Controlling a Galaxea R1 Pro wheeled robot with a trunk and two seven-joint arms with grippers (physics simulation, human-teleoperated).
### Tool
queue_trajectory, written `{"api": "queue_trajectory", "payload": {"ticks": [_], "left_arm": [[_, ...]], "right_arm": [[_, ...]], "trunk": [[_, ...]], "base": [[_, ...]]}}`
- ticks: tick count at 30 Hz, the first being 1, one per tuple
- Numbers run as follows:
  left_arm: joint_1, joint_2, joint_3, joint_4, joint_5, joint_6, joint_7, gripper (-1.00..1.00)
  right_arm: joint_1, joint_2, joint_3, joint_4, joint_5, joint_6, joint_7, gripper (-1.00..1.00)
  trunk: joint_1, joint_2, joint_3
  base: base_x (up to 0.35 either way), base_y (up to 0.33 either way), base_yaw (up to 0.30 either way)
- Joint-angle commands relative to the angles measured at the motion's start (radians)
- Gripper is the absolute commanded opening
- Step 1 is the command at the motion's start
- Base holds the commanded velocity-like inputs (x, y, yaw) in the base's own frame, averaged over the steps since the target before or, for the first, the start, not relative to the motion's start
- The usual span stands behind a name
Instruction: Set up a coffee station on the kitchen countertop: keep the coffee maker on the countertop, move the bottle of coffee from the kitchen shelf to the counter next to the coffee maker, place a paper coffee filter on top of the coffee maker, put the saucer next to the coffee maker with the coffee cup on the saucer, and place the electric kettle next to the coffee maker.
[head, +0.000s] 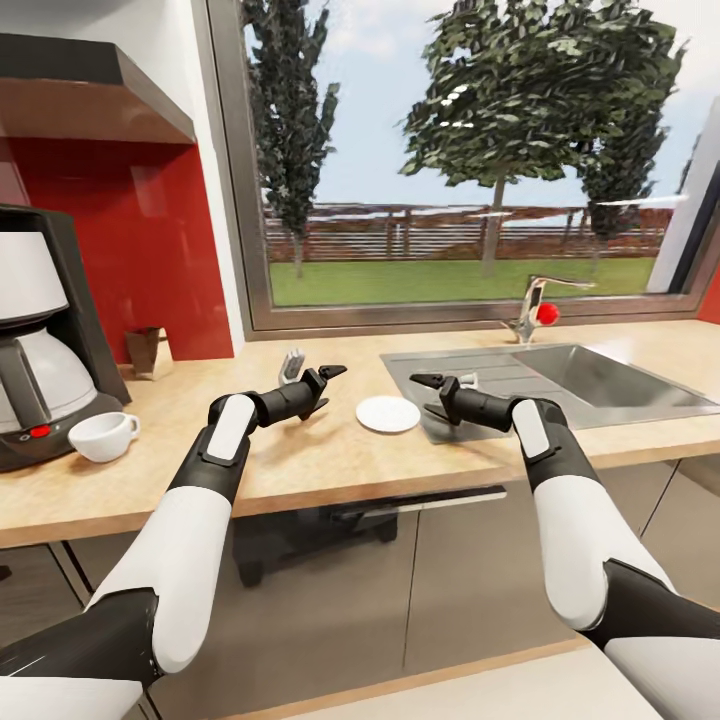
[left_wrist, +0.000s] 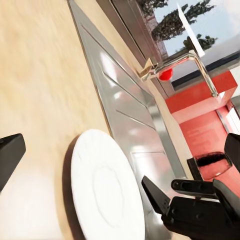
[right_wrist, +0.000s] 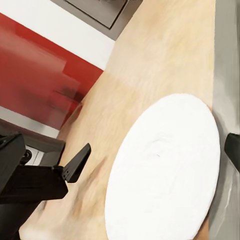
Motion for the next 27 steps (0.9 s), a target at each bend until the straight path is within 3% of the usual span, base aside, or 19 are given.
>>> {"api": "queue_trajectory", "payload": {"ticks": [1,15,27], "left_arm": [[-0.001,-0.001,0.005,0.000,-0.005,0.007,-0.006,1.00],[-0.001,-0.001,0.005,0.001,-0.005,0.007,-0.006,1.00],[-0.001,-0.001,0.006,0.003,-0.005,0.007,-0.006,1.00]], "right_arm": [[-0.001,0.002,-0.006,0.000,0.006,0.005,0.004,1.00],[-0.001,0.006,-0.006,0.001,0.007,0.005,-0.004,1.00],[-0.001,0.007,-0.006,0.002,0.007,0.005,-0.004,1.00]], "trunk": [[0.000,-0.001,-0.001],[0.000,-0.001,-0.001],[0.000,-0.001,-0.001]], "base": [[0.057,0.000,0.000],[0.062,-0.083,0.000],[-0.132,-0.117,0.000]]}}
